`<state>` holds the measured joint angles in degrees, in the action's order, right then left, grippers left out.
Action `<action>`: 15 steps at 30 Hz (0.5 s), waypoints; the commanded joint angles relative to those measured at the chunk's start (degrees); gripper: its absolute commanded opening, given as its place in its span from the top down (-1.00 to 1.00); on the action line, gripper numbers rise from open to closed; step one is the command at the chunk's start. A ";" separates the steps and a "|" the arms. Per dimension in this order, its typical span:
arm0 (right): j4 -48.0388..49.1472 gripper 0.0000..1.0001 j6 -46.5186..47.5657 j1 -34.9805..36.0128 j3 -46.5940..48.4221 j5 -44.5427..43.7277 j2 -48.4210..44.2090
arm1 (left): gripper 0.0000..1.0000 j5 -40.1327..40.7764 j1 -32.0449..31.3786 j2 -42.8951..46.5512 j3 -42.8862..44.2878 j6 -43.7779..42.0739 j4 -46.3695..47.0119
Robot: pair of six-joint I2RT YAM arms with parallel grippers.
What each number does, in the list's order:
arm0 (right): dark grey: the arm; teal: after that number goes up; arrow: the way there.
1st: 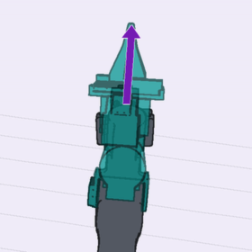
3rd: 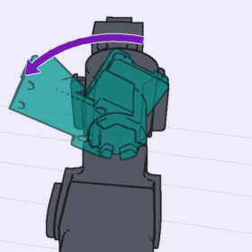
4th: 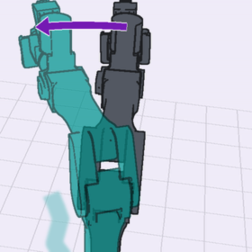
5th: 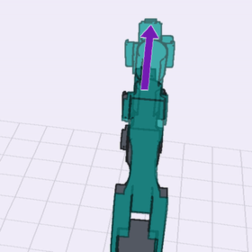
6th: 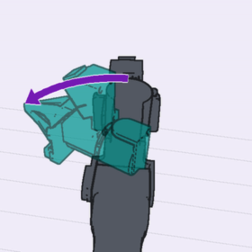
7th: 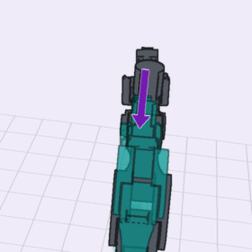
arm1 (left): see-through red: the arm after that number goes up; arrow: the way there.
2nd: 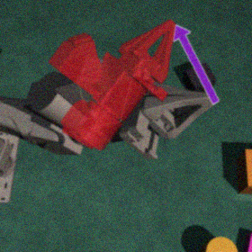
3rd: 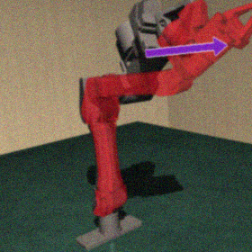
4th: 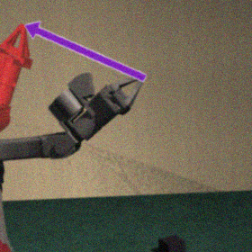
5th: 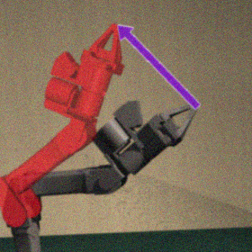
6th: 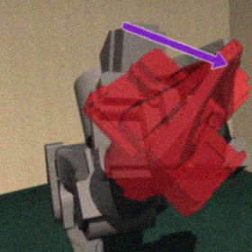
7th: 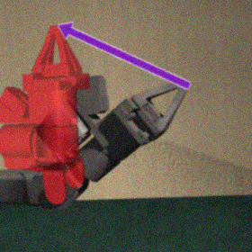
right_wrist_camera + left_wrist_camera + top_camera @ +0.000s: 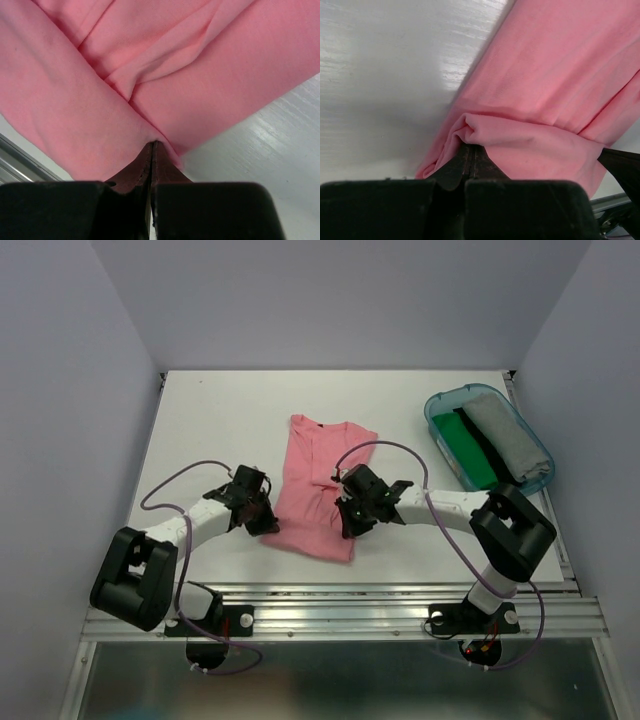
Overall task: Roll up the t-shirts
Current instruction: Roll the T-shirt to the center of the board.
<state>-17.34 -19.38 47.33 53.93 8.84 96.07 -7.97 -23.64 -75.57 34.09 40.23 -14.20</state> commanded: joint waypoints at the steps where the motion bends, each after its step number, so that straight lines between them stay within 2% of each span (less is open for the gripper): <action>1: 3.80 0.99 -3.12 0.48 -1.81 -2.16 0.43 | 1.00 4.44 -0.18 -1.86 0.63 0.03 -0.30; 6: 6.44 0.99 -7.94 1.01 -3.13 -2.25 -0.10 | 1.00 6.64 0.61 -6.60 4.66 -1.20 -0.48; 10: 8.46 0.99 -12.08 1.54 -2.96 -2.69 -0.18 | 1.00 7.35 3.94 -10.03 8.45 -3.13 -0.83; 15: 8.73 0.99 -10.25 2.06 -0.94 -6.55 -3.34 | 1.00 12.36 5.27 -7.32 15.38 -6.12 -6.10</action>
<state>-10.50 -29.50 48.42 51.66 6.31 95.74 -2.33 -19.31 -85.34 44.53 37.78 -15.09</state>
